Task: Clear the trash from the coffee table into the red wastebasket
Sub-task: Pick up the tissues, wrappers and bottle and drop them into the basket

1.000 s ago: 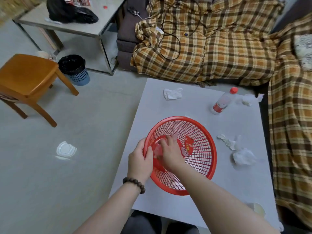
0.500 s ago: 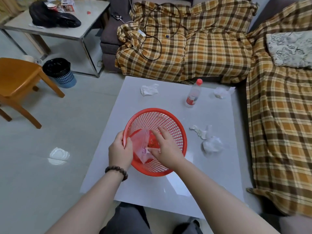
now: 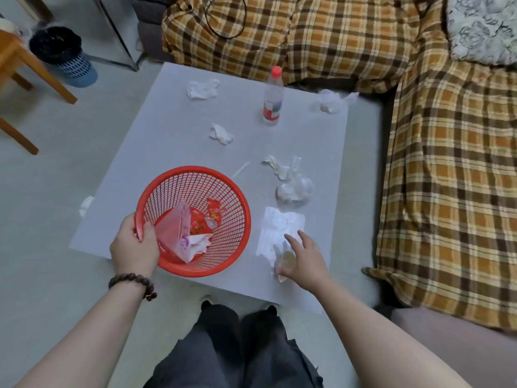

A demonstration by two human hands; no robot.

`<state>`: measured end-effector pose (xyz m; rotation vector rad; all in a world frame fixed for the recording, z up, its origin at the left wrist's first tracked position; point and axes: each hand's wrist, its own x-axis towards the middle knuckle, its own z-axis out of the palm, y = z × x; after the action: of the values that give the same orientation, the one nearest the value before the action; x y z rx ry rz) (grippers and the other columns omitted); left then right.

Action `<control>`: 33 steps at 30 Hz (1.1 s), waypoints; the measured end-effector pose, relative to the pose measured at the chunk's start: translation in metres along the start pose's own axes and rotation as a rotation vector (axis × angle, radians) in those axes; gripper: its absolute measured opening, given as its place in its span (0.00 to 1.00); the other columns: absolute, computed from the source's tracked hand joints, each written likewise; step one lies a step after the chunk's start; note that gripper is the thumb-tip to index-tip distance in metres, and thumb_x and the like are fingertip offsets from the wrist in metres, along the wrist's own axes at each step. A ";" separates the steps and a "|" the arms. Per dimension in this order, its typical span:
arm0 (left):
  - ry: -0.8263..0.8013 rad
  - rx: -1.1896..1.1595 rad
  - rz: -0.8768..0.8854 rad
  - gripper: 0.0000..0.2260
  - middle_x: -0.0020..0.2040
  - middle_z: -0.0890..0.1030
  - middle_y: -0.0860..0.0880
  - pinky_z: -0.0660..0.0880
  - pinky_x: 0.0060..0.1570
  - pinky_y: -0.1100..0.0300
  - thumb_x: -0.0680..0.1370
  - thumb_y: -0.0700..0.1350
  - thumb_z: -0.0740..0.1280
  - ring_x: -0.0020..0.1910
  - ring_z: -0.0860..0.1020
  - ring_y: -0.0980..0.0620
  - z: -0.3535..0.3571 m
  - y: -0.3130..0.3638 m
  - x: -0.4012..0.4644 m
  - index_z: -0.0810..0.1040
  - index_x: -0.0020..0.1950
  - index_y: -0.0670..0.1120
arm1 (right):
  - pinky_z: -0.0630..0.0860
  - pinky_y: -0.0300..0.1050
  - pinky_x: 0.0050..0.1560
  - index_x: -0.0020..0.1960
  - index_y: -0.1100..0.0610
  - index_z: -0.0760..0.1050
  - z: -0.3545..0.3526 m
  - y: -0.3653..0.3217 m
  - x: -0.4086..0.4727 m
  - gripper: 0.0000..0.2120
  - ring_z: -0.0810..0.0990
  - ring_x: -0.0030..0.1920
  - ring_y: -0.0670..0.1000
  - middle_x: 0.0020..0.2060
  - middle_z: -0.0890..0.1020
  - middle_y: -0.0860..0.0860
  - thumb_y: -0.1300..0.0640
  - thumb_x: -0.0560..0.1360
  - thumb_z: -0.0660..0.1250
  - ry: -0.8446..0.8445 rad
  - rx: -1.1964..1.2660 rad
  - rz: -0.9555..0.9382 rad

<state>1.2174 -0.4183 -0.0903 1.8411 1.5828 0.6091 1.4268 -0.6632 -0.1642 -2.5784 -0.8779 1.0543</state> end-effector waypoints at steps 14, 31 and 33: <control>0.021 0.033 -0.058 0.07 0.43 0.78 0.51 0.68 0.34 0.65 0.78 0.44 0.61 0.41 0.76 0.52 0.015 -0.017 -0.017 0.76 0.52 0.50 | 0.71 0.51 0.63 0.71 0.52 0.60 0.085 0.033 0.037 0.35 0.61 0.71 0.59 0.73 0.57 0.55 0.51 0.68 0.70 -0.064 -0.065 -0.081; -0.065 -0.101 0.055 0.09 0.42 0.79 0.55 0.67 0.36 0.71 0.77 0.42 0.61 0.39 0.74 0.63 -0.004 0.026 -0.028 0.77 0.55 0.50 | 0.71 0.40 0.58 0.67 0.50 0.68 -0.069 -0.125 -0.020 0.34 0.69 0.62 0.50 0.62 0.67 0.51 0.42 0.64 0.75 0.260 0.232 -0.551; -0.086 -0.123 0.073 0.09 0.43 0.79 0.55 0.68 0.37 0.71 0.78 0.43 0.60 0.40 0.74 0.65 -0.008 0.031 -0.031 0.77 0.55 0.50 | 0.72 0.50 0.63 0.69 0.50 0.65 -0.063 -0.136 -0.023 0.38 0.67 0.66 0.53 0.65 0.66 0.53 0.40 0.64 0.75 0.165 0.110 -0.535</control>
<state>1.2274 -0.4500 -0.0608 1.8151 1.3970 0.6360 1.3974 -0.5675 -0.0508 -2.1164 -1.3191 0.7000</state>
